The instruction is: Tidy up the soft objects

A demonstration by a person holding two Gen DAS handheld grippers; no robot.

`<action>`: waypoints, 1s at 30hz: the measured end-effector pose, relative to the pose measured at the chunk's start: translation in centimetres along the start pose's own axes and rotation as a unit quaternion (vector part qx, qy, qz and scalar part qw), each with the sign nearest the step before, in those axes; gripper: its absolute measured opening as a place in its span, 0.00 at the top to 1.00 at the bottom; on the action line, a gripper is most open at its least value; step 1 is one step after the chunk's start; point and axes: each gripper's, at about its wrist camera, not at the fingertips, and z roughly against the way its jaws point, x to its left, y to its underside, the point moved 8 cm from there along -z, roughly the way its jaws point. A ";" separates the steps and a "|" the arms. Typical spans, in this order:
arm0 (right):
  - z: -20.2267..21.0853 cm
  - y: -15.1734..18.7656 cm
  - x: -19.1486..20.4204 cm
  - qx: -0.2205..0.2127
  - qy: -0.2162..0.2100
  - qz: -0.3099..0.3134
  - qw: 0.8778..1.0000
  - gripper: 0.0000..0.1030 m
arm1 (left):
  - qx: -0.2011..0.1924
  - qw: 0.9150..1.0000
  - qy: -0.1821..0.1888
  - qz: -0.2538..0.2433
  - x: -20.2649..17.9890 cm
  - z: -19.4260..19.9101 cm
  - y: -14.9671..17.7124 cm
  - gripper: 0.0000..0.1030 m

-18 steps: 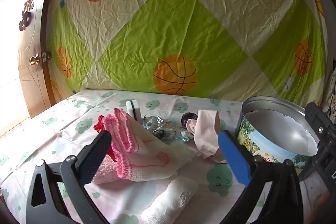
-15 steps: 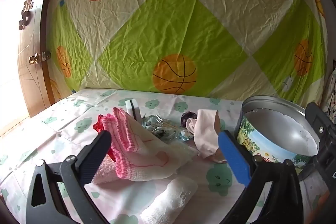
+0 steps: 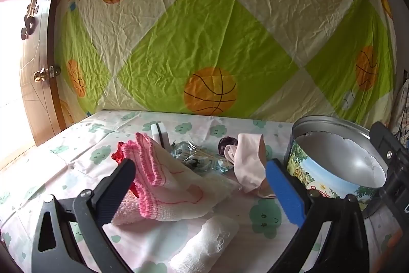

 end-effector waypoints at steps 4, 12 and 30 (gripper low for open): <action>0.0 0.1 -0.1 -0.001 -0.001 -0.002 1.000 0.00 | 0.001 1.000 0.001 -0.001 0.0 0.0 -0.1 0.00; 0.0 0.0 -0.1 -0.001 -0.001 -0.003 1.000 0.00 | 0.001 1.000 0.001 -0.001 0.1 -0.1 0.0 0.00; -0.1 0.1 -0.2 -0.001 -0.001 -0.004 1.000 0.00 | 0.005 1.000 0.000 0.001 0.0 -0.3 0.2 0.00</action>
